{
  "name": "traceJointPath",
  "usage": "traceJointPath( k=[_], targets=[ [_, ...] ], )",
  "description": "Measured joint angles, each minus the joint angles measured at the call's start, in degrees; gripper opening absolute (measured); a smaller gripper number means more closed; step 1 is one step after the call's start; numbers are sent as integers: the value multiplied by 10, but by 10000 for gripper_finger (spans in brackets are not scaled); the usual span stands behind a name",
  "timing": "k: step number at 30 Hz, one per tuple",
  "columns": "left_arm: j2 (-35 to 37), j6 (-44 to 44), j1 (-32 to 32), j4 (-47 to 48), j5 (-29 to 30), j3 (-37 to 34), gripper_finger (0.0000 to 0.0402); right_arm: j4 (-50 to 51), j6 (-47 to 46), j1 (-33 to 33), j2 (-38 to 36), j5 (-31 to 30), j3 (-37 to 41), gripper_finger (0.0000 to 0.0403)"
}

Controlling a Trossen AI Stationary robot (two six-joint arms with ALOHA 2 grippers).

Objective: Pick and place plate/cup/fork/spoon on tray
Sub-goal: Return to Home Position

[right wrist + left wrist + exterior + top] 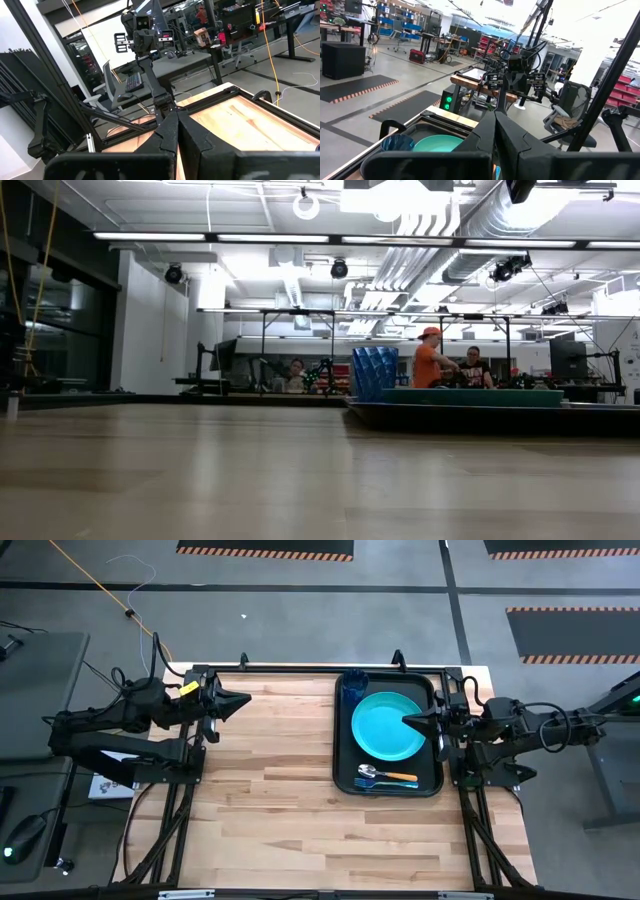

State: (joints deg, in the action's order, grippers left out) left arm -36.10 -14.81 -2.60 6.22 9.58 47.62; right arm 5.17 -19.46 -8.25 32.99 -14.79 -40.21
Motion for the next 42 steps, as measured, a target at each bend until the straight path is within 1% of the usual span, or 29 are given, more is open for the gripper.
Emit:
traceJointPath(
  k=[7,10,12,14,17,21,23,28,36,42],
  targets=[
    [0,0,0,1,0,0,0,0,0,0,0,0,0,0],
    [2,15,0,15,-4,0,0,0,0,0,-3,0,0,0],
    [9,17,0,34,-5,0,0,0,0,0,-6,3,0,0],
    [21,14,0,27,-6,-9,0,0,0,0,-9,4,0,0],
    [60,3,1,-17,-7,-67,0,1,0,0,-12,4,0,0],
    [120,-15,1,-124,-7,-172,0,1,-11,0,-12,4,0,0],
    [145,-10,1,-162,-7,-209,0,2,-12,0,-11,4,0,0],
    [185,-16,1,-203,-18,-291,0,14,-37,0,-11,7,0,0],
    [225,-59,1,-306,-49,-402,0,57,-117,0,-11,7,0,0],
    [250,-77,1,-335,-51,-452,0,58,-116,0,-11,7,0,0]
  ],
)
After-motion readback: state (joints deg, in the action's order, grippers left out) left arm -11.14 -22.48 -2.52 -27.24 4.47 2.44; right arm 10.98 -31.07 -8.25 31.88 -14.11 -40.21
